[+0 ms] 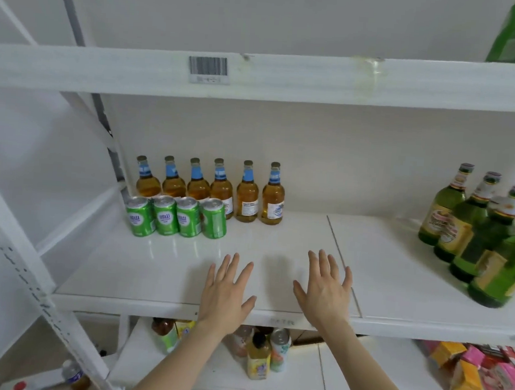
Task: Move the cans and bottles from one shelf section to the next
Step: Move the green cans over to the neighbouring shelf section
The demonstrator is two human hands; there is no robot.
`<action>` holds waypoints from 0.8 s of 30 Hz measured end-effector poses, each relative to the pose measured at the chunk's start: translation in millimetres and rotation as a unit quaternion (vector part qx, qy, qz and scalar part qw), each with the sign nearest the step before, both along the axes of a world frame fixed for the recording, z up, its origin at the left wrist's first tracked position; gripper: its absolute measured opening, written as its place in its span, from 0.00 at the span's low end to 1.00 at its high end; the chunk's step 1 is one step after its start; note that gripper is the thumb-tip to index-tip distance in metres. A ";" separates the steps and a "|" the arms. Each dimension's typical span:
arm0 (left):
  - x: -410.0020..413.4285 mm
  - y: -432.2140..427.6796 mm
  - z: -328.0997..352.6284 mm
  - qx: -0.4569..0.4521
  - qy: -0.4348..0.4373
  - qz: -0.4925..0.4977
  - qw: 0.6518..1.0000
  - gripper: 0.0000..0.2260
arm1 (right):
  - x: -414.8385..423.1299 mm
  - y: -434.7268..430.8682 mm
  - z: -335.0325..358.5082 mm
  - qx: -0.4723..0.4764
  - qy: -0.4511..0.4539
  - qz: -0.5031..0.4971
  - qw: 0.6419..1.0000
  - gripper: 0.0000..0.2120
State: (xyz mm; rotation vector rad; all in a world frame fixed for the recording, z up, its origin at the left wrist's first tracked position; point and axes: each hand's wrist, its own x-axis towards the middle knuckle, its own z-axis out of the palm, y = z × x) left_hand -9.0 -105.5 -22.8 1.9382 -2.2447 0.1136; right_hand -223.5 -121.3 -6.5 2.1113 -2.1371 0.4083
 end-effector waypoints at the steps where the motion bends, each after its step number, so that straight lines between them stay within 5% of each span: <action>1: 14.5 -2.9 -1.8 0.001 0.002 -0.002 1.000 0.32 | 15.4 -4.4 0.0 0.007 0.001 0.005 1.000 0.35; 15: 218.5 -55.6 -5.2 -0.003 0.014 -0.060 0.998 0.32 | 211.3 -41.2 -17.5 0.012 -0.018 -0.042 0.999 0.35; 24: 261.0 -96.5 -14.9 0.000 0.077 -0.065 0.995 0.33 | 248.4 -79.3 -10.1 -0.001 -0.017 -0.064 0.998 0.36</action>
